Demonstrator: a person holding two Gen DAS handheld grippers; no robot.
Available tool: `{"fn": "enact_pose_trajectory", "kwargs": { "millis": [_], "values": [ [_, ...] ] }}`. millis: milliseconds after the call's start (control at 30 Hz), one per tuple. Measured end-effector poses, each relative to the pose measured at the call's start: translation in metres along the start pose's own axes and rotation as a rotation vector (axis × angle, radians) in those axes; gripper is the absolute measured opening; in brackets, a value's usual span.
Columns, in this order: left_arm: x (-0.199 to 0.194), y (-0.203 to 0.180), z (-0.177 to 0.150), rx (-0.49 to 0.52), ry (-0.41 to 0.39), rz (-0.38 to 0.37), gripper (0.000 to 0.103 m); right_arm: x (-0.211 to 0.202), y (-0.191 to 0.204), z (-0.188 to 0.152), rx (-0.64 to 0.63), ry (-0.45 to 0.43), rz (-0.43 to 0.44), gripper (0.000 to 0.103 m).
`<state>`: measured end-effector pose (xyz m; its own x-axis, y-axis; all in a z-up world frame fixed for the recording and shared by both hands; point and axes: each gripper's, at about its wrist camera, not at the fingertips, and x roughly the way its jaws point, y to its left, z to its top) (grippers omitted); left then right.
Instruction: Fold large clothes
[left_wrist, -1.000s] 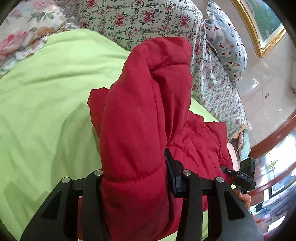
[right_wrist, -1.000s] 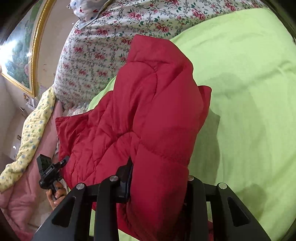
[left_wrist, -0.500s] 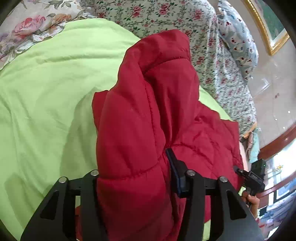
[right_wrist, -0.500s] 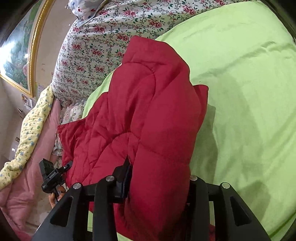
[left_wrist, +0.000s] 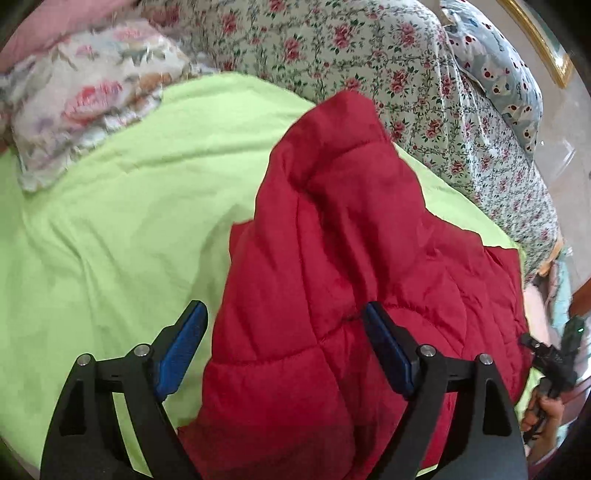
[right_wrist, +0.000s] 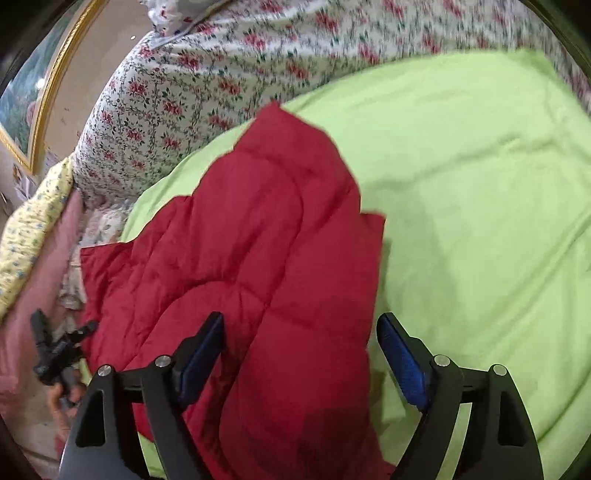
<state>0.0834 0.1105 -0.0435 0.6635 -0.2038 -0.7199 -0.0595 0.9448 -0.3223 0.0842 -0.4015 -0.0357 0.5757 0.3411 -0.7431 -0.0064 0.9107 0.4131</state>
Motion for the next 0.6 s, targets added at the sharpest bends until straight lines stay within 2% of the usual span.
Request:
{"fn": "enact_pose_trajectory", "kwargs": {
  "millis": [167, 433, 600],
  "values": [
    [-0.003, -0.005, 0.003, 0.033, -0.023, 0.041, 0.087, -0.006, 0.013, 0.004, -0.069, -0.042, -0.081, 0.088],
    [0.001, -0.017, 0.009, 0.081, -0.021, 0.085, 0.087, 0.001, 0.028, 0.008, -0.124, -0.046, -0.119, 0.089],
    [0.002, -0.027, 0.018, 0.125, -0.045, 0.141, 0.087, 0.003, 0.030, 0.015, -0.125, -0.060, -0.136, 0.090]
  ]
}}
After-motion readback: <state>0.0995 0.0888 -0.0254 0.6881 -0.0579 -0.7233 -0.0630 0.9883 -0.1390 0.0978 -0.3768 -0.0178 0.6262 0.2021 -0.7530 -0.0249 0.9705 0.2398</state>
